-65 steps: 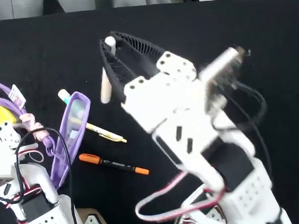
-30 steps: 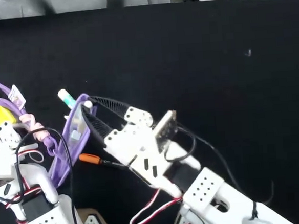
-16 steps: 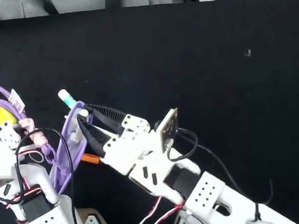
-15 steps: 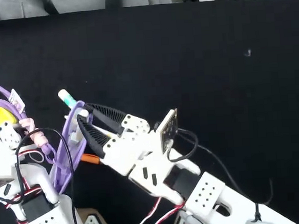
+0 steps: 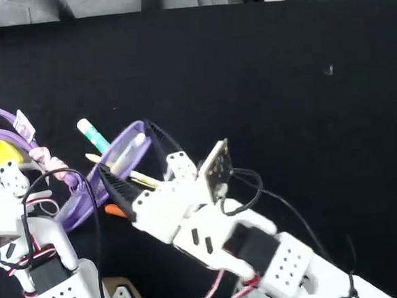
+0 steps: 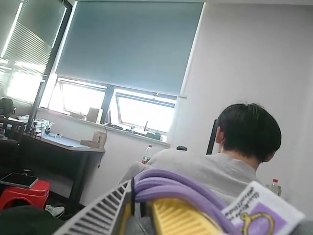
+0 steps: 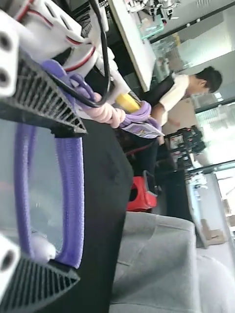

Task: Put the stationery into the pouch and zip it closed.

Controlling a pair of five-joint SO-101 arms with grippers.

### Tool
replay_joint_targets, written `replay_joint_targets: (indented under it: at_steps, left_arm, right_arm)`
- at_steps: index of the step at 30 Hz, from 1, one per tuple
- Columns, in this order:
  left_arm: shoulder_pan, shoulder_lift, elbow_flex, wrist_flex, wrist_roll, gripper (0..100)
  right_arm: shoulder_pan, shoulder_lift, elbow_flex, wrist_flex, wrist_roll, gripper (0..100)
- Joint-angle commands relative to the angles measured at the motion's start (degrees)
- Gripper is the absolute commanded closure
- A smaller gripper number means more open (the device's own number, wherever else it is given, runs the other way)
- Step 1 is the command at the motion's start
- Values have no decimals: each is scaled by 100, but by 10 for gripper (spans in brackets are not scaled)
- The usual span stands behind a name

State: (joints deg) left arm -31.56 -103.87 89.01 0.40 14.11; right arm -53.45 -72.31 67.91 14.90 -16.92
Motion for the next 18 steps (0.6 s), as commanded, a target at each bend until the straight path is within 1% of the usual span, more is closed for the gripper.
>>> replay_joint_targets:
  at_steps: [1,3,6,10,12,15,18]
  left_arm:
    - [4,-44,-40,-114,44,971]
    - [-66,-44,-48,-114,26,971]
    - [-347,-44,-75,-114,53,971]
    - [-681,-44,-154,-114,105,971]
    - [-936,-44,-154,-114,457,971]
    - [-1490,-44,-136,-105,1090,971]
    - [-1912,-44,-136,-88,1451,971]
  right_arm:
    - [-18,-1235,-391,809,-70,584]
    - [-18,-1895,-347,1371,-35,584]
    - [-18,-2721,-110,2136,-26,585]
    - [-18,-3433,251,2382,-26,585]
    - [9,-3547,391,2611,18,585]
    - [9,-3547,488,3543,519,585]
    - [18,-3547,505,4343,941,585]
